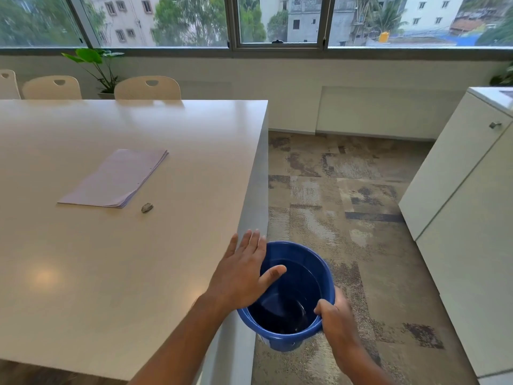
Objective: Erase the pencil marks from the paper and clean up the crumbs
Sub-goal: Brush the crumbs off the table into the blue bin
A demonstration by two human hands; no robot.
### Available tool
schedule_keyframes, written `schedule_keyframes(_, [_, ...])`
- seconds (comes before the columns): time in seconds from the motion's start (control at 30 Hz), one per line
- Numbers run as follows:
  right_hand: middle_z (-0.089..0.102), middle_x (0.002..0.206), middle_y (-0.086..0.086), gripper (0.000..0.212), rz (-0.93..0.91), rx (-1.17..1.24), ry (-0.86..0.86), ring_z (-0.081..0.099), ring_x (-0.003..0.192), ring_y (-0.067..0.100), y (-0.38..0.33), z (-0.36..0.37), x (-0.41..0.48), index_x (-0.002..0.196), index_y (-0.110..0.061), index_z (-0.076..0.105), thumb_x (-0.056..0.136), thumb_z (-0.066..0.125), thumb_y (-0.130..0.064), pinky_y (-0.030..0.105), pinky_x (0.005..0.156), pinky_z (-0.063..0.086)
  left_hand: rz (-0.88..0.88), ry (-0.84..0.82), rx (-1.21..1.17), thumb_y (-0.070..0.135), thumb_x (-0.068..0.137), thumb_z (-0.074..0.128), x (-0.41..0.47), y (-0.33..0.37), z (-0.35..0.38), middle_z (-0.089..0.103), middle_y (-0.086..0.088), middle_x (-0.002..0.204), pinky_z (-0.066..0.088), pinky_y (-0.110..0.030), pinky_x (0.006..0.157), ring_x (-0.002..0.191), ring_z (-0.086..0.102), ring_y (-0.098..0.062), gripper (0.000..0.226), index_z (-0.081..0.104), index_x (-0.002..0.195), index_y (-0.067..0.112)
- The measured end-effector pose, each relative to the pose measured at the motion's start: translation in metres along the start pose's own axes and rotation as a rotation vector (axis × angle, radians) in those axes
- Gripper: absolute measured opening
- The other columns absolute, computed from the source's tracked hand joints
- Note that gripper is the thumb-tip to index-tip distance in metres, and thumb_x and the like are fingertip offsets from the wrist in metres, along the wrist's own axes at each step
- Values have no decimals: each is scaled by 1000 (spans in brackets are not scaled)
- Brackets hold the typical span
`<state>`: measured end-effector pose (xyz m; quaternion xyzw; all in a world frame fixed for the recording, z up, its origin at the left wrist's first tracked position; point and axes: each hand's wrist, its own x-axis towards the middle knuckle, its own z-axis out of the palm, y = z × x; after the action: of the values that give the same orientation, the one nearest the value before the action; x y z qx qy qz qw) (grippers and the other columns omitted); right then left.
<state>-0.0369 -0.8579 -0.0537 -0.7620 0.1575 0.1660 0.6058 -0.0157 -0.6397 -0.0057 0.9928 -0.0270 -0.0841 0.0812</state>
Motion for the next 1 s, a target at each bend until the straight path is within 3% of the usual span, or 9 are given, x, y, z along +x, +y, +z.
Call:
schedule_keyframes(0.07, [70,103,8,45,-18,13,-8,67,94,32,1,0,-1,115,-32,62,75,55,-12,53,84,61,-1,-2,-137,79,98,12,6,6,-3,7,6,178,6,-45,134,165,-4,-21,89,12,169,26])
schedule_keyframes(0.17, [70,105,7,53,-35,28,-7,67,94,31,0,-3,1,117,-33,61,66,52,-22,53,85,62,-132,83,-342,67,105,30,14,9,-7,43,4,156,37,-44,121,153,32,-30,64,40,151,24])
schedule_keyframes(0.37, [70,103,7,41,-63,25,48,67,91,30,0,-30,11,116,-33,61,80,53,-15,55,83,62,-259,7,-357,54,109,43,24,22,-6,44,-3,155,39,-42,118,142,42,-26,57,38,154,20])
schedule_keyframes(0.5, [68,100,11,42,-90,32,77,64,85,28,1,-52,21,117,-29,60,90,52,3,41,73,58,-310,-12,-440,48,111,43,24,26,12,63,2,133,58,-32,92,103,64,-15,39,45,143,25])
schedule_keyframes(0.57, [68,100,9,43,-86,29,93,65,87,29,2,-62,27,115,-35,59,90,53,0,41,74,59,-341,-53,-509,43,113,42,22,32,23,64,-2,138,55,-30,93,111,67,-19,43,45,149,21])
schedule_keyframes(0.63, [67,101,8,36,-87,35,104,65,88,29,2,-69,32,113,-35,58,87,53,-10,41,75,58,-349,-60,-619,42,112,44,20,33,37,70,-2,127,59,-34,99,109,70,-19,34,57,136,21])
schedule_keyframes(0.77, [67,97,5,48,-83,-13,82,66,84,23,7,-78,47,118,-37,56,72,48,-26,40,75,61,-376,-36,-916,29,112,49,19,50,58,75,8,108,63,-27,85,97,74,-17,19,66,119,35])
schedule_keyframes(0.9, [68,93,6,31,-94,-44,71,65,77,20,22,-79,64,121,-28,56,93,50,-16,16,57,52,-551,-2,-1142,12,110,55,24,68,89,76,2,108,67,-40,81,96,76,-25,27,65,116,36])
schedule_keyframes(1.0, [69,86,5,33,-67,-69,93,63,67,15,52,-77,87,119,-30,56,96,52,-7,30,57,56,-676,-14,-1230,4,109,53,31,71,120,76,-3,107,68,-46,79,95,77,-28,33,66,113,35])
